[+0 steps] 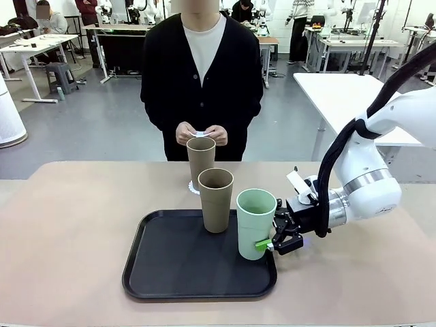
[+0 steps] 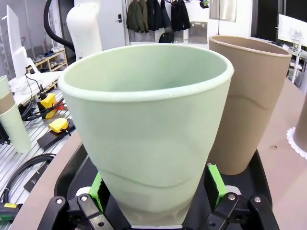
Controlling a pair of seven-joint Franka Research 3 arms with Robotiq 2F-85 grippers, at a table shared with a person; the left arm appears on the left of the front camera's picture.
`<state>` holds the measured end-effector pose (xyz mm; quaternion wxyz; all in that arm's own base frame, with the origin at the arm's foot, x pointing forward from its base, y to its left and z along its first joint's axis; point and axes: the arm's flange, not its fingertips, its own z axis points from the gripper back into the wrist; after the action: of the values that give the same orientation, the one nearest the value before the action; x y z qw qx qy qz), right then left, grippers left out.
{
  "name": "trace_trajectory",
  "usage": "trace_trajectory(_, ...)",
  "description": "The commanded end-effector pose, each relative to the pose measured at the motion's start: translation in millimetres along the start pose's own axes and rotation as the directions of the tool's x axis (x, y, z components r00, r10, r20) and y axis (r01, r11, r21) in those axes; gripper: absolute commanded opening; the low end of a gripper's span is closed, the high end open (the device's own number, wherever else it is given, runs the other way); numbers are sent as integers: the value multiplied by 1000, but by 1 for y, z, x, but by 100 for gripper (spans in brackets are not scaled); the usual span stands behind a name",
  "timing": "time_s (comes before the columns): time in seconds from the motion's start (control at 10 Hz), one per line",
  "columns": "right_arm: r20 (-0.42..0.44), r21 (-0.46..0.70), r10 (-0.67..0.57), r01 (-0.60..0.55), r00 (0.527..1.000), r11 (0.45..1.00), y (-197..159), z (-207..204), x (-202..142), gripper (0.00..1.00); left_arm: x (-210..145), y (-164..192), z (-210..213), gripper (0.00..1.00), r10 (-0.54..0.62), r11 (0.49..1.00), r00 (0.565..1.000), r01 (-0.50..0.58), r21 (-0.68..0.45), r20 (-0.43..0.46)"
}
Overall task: Place coasters on the table and set cups on them.
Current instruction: Take one Reusable plastic cup from the Flat Tray and place it on a coaster set by the human.
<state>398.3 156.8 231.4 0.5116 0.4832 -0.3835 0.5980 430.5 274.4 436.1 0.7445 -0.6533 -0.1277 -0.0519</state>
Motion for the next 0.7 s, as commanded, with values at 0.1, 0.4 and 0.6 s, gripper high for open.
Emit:
trace_trajectory(0.1,40,-15,59,-59,997,998,-3,-4,-5,41,0,-2,-1,100,-2,1000,1000,2,-2,-2)
trace_trajectory(0.4,63,-27,72,-71,995,997,3,4,3,0,0,-2,-1,100,-2,1000,1000,2,-2,-2)
trace_trajectory(0.6,61,-49,38,-35,997,998,21,21,49,17,0,-2,-1,100,-2,1000,1000,2,-2,-2)
